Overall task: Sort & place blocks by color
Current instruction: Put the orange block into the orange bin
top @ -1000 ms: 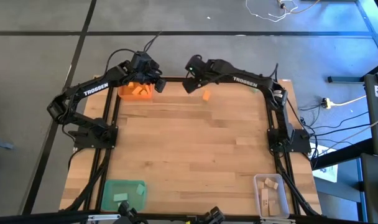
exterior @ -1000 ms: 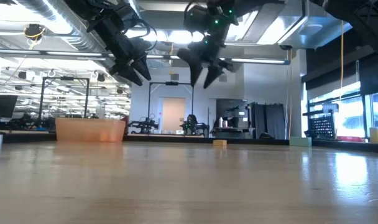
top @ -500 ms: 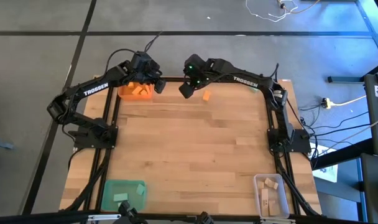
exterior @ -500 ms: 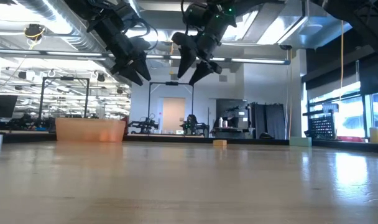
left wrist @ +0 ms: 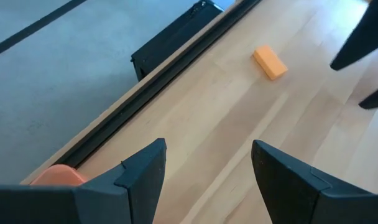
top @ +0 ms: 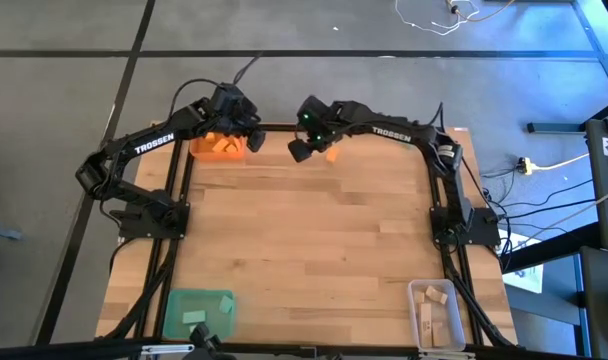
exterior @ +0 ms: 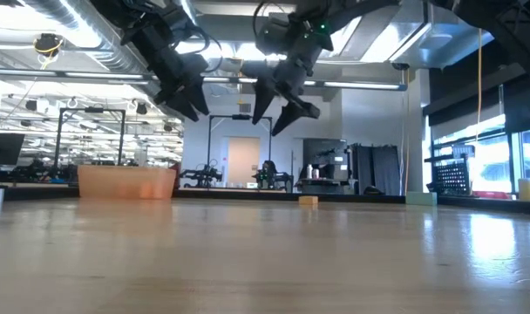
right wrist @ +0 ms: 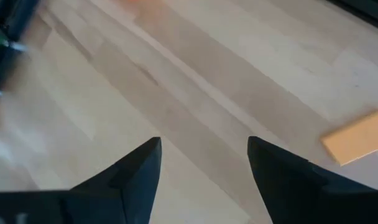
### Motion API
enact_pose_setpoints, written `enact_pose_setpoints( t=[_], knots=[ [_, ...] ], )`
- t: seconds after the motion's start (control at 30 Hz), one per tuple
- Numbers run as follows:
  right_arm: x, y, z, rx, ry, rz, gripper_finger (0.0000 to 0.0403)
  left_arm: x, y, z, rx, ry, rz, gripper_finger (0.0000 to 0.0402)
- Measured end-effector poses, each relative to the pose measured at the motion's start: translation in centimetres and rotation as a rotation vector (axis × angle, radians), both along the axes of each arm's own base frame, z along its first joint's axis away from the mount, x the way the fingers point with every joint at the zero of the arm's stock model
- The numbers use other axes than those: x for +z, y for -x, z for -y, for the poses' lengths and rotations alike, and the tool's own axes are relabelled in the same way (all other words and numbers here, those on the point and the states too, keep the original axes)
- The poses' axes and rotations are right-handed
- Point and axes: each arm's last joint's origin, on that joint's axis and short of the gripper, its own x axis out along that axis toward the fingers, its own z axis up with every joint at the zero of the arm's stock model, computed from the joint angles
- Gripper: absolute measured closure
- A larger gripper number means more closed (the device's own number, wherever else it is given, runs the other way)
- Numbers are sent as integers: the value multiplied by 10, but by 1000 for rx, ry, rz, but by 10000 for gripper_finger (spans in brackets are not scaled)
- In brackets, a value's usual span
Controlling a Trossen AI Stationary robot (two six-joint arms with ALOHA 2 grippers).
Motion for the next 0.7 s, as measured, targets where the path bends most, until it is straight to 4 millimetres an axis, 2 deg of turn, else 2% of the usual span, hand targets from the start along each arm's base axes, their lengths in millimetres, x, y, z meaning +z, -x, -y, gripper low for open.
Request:
enact_pose_setpoints(
  t=[0.1, 0.23, 0.37, 0.57, 0.7],
  knots=[
    [-8, 2, 0, -28, 22, -38, 162, -1, 0, 0, -16, -6, -18, 174],
    [-22, 7, 2, -272, -50, -83, 162, -3, 2, 2, -16, 11, -35, 174],
    [-34, 18, 16, -432, -115, -109, 162, -4, 2, 3, -17, 24, -49, 174],
    [-57, 36, 41, -571, -94, -141, 162, -4, 3, 3, -17, 29, -54, 174],
    [-76, 44, 51, -632, -100, -126, 162, -5, 3, 3, -17, 31, -56, 174]
  ],
)
